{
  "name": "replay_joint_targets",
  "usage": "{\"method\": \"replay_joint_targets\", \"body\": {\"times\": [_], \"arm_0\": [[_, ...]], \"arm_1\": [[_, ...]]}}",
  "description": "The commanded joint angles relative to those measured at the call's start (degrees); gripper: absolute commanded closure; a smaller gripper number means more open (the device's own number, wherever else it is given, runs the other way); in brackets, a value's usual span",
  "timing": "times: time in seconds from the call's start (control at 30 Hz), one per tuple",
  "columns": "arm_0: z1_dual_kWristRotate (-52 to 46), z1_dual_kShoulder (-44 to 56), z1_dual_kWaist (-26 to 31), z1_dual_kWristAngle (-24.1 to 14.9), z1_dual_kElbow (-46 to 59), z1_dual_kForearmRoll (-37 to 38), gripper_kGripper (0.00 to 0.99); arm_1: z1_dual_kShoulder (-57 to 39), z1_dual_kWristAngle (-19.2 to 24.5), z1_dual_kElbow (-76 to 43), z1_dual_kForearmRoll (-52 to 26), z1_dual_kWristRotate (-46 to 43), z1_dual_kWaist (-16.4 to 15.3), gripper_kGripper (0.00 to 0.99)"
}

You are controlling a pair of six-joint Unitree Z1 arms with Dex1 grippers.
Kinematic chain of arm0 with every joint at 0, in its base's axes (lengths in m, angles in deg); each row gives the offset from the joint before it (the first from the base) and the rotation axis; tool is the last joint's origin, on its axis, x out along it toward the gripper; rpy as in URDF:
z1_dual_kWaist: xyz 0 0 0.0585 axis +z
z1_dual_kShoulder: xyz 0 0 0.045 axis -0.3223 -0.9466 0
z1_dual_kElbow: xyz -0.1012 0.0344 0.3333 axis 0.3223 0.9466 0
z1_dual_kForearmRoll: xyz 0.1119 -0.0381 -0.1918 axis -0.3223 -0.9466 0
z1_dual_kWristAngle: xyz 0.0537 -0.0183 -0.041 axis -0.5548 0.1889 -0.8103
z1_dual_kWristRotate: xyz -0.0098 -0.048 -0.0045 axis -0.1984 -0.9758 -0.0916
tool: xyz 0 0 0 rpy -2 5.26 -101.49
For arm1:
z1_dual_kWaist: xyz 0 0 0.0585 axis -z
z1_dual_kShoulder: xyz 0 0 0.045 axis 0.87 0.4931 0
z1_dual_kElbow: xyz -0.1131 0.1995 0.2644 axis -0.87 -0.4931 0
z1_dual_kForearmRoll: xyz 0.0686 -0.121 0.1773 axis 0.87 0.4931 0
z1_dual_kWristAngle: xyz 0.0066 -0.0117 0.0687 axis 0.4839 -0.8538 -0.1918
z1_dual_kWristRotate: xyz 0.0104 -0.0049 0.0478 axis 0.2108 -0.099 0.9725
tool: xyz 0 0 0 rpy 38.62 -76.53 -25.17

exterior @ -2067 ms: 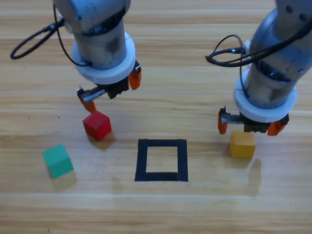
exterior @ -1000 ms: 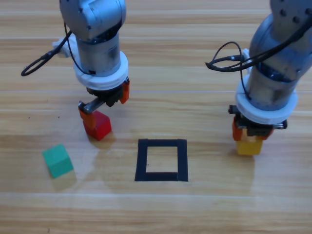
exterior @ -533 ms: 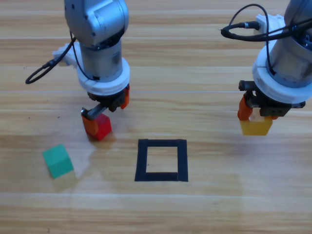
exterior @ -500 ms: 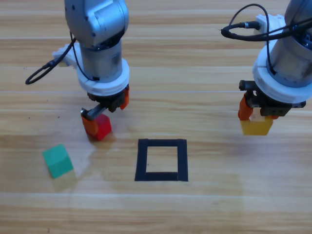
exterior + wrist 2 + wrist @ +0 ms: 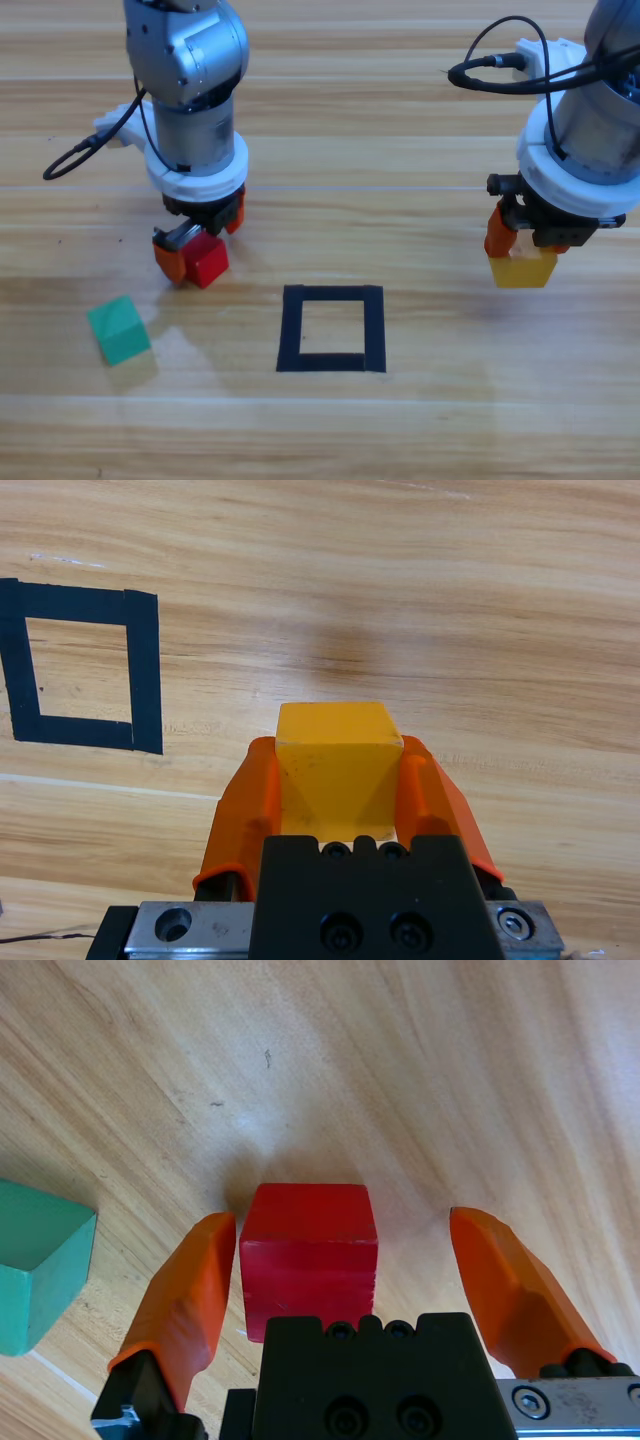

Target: Stack the blocks in the rectangular block: red at the bottom, yellow in the middle, green on top

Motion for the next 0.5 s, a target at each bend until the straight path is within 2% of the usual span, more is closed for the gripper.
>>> {"method": "replay_joint_targets", "body": {"times": [0.03, 0.13, 0.3, 0.33, 0.5], "arm_0": [[0.1, -2.8, 0.9, 1.3, 2.1, 0.8, 0.116], [0.1, -2.2, 0.8, 2.4, 3.6, 1.9, 0.177], [0.5, 0.3, 0.0, 3.6, 7.8, 4.8, 0.343], [1.2, 0.5, -0.2, 3.7, 8.3, 5.1, 0.412], [10.0, 5.6, -0.1, 3.2, 11.9, 5.9, 0.893]], "arm_1": [[0.8, -0.3, 0.0, 0.5, -0.5, -1.6, 0.99], [0.8, -0.2, 0.0, 0.5, -0.6, -1.6, 0.99], [0.7, -0.1, -0.1, 0.5, -0.6, -1.6, 0.99], [0.8, -0.1, -0.1, 0.5, -0.6, -1.6, 0.99], [0.8, 0.0, -0.1, 0.5, -0.6, -1.6, 0.99]]}}
